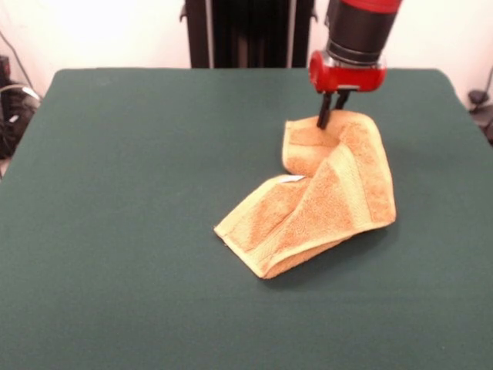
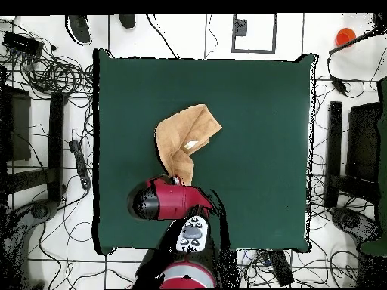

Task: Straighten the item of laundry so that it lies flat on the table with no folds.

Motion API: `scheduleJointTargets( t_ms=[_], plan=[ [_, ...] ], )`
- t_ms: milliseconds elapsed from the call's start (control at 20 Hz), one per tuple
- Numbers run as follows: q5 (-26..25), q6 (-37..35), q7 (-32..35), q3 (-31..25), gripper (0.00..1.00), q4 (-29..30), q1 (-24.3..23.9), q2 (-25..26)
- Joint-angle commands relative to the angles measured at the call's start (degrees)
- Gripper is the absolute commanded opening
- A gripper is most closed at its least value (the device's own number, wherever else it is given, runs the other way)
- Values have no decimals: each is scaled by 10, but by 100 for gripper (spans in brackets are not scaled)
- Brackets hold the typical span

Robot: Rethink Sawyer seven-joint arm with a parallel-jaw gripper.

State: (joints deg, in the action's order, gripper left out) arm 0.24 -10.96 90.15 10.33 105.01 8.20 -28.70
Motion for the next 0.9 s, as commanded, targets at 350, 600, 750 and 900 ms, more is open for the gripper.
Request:
scheduleJointTargets(
  t_ms=[350,600,750,900],
  plan=[
    [-3,36,125,-12,0,52,28,27],
    [-1,59,132,-12,0,69,29,29],
    [1,60,129,-11,0,71,31,29],
    [2,64,126,-10,0,74,33,30]
  ],
)
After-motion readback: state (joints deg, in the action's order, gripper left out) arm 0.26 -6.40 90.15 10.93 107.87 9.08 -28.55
